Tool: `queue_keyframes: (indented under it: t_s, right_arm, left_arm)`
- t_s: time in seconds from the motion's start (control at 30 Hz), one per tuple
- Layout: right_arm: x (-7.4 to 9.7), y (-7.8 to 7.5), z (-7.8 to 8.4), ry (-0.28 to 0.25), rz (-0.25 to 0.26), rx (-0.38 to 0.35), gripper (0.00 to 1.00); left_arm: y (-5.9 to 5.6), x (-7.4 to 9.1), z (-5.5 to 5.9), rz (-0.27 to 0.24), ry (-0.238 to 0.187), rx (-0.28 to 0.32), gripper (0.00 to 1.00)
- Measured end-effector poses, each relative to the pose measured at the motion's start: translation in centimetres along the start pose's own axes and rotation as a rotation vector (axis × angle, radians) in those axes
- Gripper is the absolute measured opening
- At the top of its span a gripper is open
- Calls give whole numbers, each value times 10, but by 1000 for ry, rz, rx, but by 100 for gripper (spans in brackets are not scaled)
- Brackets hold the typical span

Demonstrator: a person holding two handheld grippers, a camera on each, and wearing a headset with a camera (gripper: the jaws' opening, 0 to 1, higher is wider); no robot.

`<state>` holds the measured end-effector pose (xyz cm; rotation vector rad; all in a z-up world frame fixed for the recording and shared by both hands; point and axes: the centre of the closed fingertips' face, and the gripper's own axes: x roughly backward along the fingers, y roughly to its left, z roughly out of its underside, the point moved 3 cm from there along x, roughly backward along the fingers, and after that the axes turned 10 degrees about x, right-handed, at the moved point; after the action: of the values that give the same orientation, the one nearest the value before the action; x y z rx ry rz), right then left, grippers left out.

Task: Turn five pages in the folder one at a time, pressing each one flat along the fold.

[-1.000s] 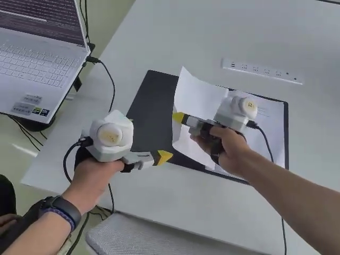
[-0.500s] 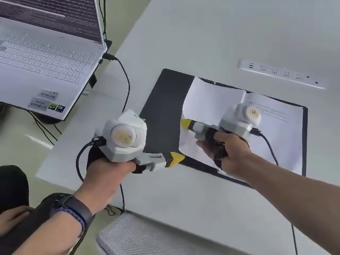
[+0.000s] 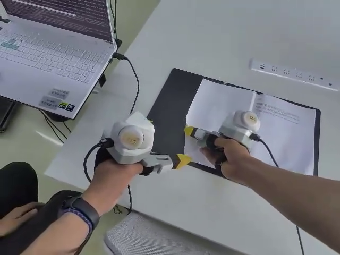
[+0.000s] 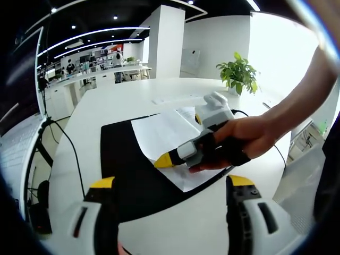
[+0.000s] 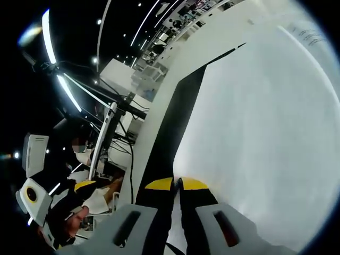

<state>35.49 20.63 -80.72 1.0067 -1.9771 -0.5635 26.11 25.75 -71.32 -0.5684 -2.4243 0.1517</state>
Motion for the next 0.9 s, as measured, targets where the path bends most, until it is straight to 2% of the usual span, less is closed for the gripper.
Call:
queue_keyframes:
  t_s: [0.23, 0.47, 0.67, 0.73, 0.8, 0.9]
  right_arm:
    - [0, 0, 0, -3, -5, -15, 3]
    - [1, 10, -1, -15, -41, 6, 14]
    - [4, 18, -1, -19, -71, 21, 24]
    - [7, 21, -5, -43, -84, 22, 29]
    - [7, 22, -8, -44, -109, 26, 30]
    - [12, 23, -14, -59, -119, 37, 30]
  left_arm:
    - [1, -2, 3, -5, 6, -6, 83]
    - [-2, -5, 3, 1, 6, -1, 82]
    - [2, -5, 2, -17, 3, 7, 77]
    - [2, -6, 1, -18, 4, 5, 75]
    - [3, -8, 1, -20, 9, -1, 73]
    - [4, -10, 0, -20, 9, -7, 69]
